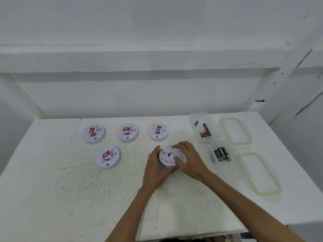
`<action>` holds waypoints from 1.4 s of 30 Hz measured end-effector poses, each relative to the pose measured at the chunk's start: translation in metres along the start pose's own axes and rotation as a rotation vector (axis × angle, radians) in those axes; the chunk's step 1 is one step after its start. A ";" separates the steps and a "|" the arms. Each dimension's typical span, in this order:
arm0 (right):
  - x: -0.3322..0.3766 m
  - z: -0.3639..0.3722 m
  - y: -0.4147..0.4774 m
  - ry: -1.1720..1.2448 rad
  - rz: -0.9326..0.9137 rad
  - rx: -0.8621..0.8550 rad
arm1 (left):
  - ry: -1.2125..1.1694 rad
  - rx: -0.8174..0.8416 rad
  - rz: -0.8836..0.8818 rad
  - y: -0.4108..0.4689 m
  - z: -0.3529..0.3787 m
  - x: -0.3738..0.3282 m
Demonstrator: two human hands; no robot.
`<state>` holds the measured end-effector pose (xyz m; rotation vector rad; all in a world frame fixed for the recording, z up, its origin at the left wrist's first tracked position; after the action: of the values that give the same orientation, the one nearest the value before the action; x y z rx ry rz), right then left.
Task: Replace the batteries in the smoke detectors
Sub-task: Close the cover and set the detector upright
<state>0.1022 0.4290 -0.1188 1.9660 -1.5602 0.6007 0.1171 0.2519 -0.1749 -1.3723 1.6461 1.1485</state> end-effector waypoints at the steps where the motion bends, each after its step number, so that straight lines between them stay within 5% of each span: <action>1: -0.004 -0.002 -0.005 0.016 -0.035 -0.007 | -0.034 -0.012 -0.008 0.000 -0.002 -0.001; 8: -0.020 0.006 -0.015 0.092 -0.099 0.004 | -0.139 -0.105 -0.029 0.000 -0.010 -0.010; 22: 0.004 0.034 -0.001 0.617 0.437 -0.020 | -0.051 -0.052 0.071 0.001 -0.008 -0.011; 42: -0.008 0.037 0.004 0.719 0.498 0.023 | 0.037 -0.080 0.099 0.000 0.000 -0.010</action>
<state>0.0964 0.4095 -0.1504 1.1389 -1.5340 1.3477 0.1187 0.2558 -0.1664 -1.3821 1.7278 1.2653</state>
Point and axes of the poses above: each hand's wrist, its own y-axis towards the middle knuckle, its own z-axis out of the palm, x = y × z, the point moved 1 cm from there along y, towards the middle knuckle, and after that the axes turned 8 degrees about z, right-handed, at the moved point
